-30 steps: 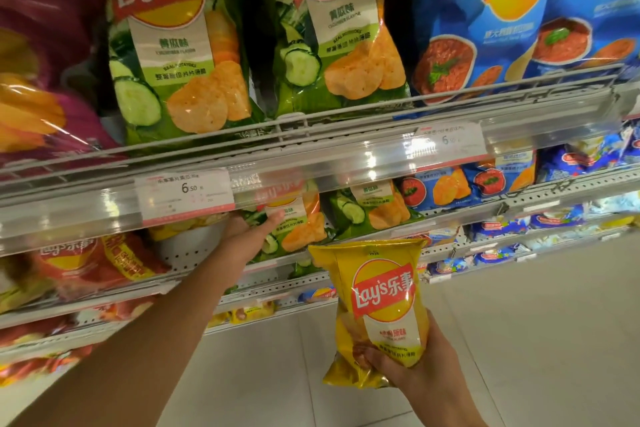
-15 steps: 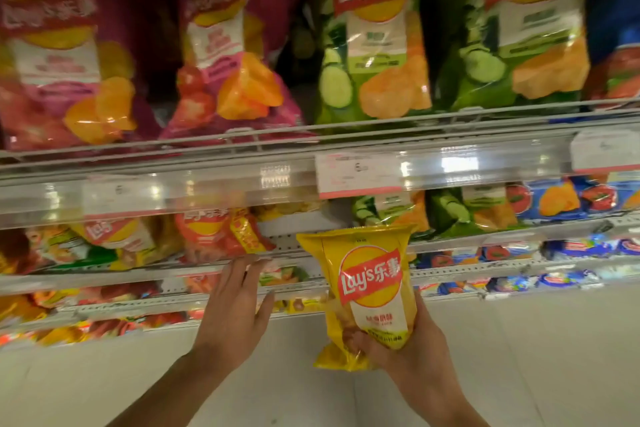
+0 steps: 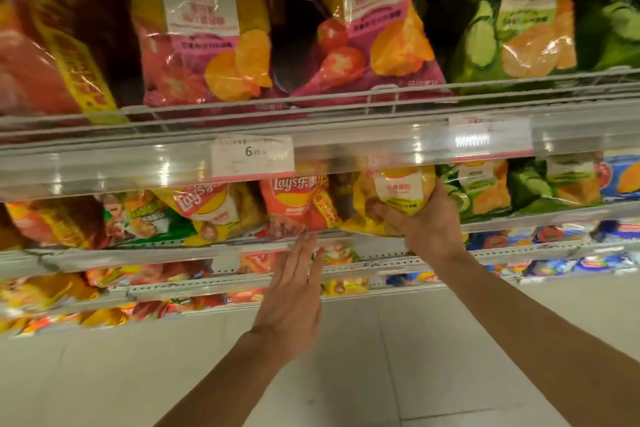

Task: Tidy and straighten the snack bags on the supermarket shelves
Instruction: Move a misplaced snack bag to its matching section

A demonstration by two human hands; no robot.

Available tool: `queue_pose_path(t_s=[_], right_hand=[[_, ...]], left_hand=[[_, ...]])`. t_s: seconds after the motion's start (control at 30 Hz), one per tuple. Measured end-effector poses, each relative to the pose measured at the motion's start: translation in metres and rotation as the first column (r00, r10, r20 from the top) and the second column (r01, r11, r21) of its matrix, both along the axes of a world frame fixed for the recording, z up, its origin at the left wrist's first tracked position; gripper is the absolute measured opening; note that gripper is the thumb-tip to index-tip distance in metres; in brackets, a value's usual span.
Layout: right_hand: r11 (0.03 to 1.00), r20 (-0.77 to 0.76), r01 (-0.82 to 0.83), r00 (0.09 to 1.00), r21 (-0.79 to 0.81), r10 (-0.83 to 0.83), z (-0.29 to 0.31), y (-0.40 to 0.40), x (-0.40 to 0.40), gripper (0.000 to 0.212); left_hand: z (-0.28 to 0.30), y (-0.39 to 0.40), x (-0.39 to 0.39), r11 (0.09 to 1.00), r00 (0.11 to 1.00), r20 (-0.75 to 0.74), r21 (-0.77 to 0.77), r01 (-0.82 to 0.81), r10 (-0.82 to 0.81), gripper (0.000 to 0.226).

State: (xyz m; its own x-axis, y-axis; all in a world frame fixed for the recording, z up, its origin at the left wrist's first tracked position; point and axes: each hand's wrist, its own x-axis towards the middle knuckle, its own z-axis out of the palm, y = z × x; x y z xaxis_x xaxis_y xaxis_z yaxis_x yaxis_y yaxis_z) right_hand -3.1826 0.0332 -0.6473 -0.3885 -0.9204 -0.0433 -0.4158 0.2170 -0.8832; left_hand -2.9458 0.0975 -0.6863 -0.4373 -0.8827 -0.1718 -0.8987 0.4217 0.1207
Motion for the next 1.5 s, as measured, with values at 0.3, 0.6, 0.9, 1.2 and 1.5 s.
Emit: queue_pose_path(t_s=[0.3,0.6,0.9,1.2,1.5], right_hand=[[0.997,-0.019,-0.066,0.998,0.044,0.067,-0.028,-0.022,-0.005,0.085],[0.995,-0.163,-0.038,0.985,0.091,0.052,-0.039,-0.022,0.003,0.095],[0.994,-0.271,-0.088,0.957,0.058,0.100,-0.027,0.025,-0.002,0.083],[0.987,-0.219,-0.101,0.973,-0.128,0.072,-0.014,0.068,0.061,0.034],[0.970,-0.146,-0.223,0.961,0.092,0.235,-0.011,-0.017,0.141,0.108]], left_hand=[[-0.004,0.000,0.000,0.999,0.999,-0.042,0.046,-0.021,0.023,0.082],[-0.001,0.002,-0.003,0.997,0.995,-0.082,0.056,-0.045,0.050,0.081],[0.015,-0.001,0.001,0.994,0.988,-0.126,0.070,-0.084,0.092,0.074],[0.035,0.000,0.078,0.847,0.700,-0.578,-0.028,-0.530,0.419,0.046],[0.048,-0.065,0.136,0.787,0.369,-0.756,0.299,-0.539,0.540,0.066]])
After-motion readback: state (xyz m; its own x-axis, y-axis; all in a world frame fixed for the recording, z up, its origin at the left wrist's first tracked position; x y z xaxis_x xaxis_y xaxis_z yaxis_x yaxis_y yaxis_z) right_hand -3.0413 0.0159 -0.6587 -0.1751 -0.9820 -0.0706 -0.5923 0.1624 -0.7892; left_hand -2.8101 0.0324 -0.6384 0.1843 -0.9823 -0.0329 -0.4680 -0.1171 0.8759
